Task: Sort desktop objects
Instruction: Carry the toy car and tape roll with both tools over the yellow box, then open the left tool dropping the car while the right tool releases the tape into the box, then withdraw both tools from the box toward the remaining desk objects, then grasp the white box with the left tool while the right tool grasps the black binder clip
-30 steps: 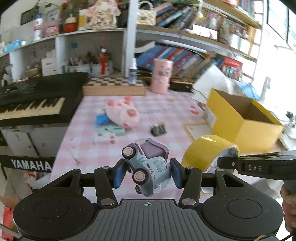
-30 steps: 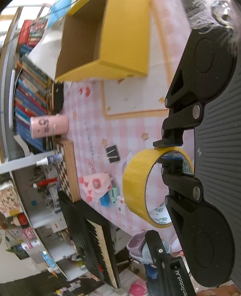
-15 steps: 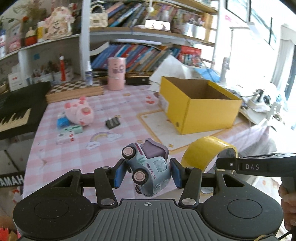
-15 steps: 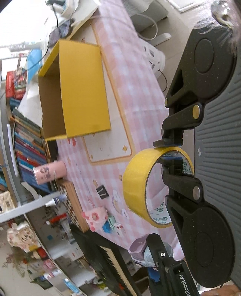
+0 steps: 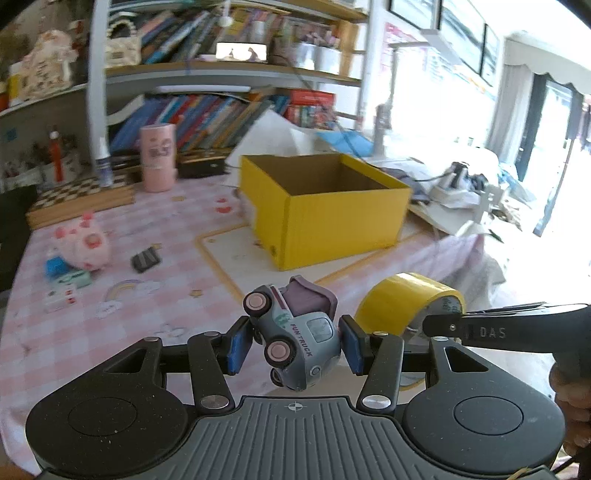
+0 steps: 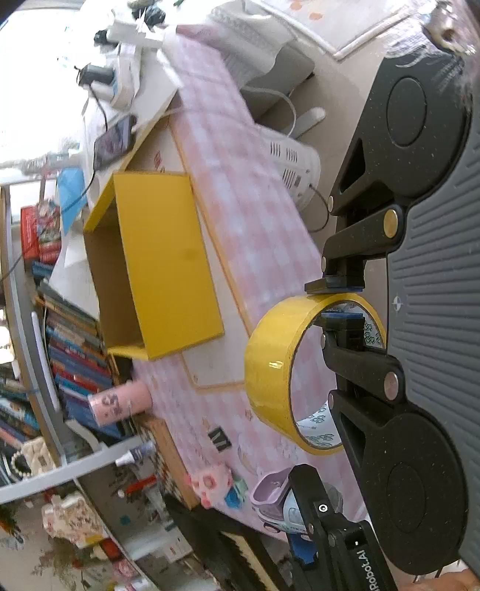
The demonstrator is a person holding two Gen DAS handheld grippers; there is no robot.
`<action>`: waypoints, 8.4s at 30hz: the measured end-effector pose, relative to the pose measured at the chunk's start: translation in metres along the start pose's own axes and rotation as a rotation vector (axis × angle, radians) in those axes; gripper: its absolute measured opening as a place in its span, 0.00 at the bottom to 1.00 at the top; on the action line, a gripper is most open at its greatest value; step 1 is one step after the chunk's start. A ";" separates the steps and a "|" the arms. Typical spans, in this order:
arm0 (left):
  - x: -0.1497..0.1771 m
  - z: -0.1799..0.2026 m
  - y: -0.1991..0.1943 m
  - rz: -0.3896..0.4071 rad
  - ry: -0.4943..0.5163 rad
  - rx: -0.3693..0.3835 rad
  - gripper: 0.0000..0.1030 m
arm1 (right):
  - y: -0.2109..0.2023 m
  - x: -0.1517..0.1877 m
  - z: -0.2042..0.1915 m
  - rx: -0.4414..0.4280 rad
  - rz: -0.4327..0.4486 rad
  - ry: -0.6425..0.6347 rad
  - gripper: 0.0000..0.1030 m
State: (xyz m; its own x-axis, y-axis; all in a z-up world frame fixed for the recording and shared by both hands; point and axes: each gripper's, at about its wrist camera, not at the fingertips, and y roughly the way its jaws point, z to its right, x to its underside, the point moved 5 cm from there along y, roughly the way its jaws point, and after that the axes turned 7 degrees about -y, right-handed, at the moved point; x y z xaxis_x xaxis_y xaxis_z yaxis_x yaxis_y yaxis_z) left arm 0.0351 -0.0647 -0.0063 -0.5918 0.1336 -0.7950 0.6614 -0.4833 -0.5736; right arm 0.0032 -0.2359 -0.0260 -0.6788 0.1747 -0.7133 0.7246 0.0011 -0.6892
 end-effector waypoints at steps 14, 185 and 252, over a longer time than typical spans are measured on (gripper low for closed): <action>-0.013 0.033 0.022 0.003 0.048 0.044 0.49 | 0.002 -0.005 0.038 0.035 -0.013 0.046 0.08; 0.025 -0.142 -0.034 -0.076 -0.246 -0.517 0.74 | 0.060 -0.025 -0.147 -0.130 0.037 -0.385 0.77; -0.048 -0.286 0.129 -0.129 -0.398 -0.641 0.76 | 0.293 -0.145 -0.223 -0.311 -0.132 -0.567 0.71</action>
State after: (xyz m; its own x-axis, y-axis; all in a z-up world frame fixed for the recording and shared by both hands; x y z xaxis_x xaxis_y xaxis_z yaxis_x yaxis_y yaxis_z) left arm 0.2805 0.1140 -0.0980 -0.7234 -0.2255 -0.6526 0.6420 0.1280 -0.7559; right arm 0.3401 -0.0409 -0.0961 -0.6604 -0.3922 -0.6403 0.5738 0.2865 -0.7673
